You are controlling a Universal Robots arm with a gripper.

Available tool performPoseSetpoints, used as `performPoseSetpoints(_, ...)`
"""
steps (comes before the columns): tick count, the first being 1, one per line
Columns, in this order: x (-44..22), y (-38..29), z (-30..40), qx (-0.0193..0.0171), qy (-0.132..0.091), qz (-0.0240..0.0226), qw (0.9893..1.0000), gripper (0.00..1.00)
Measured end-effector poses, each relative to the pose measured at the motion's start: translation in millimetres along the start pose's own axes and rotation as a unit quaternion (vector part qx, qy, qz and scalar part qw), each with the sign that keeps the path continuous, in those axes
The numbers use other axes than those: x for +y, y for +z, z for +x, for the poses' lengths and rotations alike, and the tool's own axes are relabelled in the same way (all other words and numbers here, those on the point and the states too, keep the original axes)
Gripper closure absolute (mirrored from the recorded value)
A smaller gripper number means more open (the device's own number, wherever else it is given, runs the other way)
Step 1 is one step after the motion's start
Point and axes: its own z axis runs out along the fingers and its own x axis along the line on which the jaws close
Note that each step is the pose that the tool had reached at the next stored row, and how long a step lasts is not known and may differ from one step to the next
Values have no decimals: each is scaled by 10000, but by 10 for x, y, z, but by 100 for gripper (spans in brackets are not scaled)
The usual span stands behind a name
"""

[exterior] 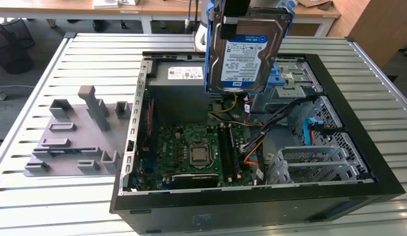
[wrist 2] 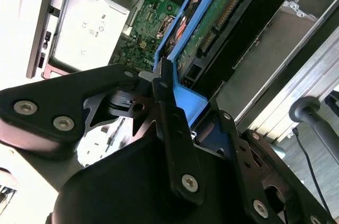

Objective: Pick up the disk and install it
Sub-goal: 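Insert the disk into the insertion slot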

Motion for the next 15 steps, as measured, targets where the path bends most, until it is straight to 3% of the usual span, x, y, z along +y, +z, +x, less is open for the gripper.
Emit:
performPoseSetpoints(9,-1,0,11,0,0,0,10000,64)
performPoseSetpoints(15,-5,3,91,0,0,1,10000,64)
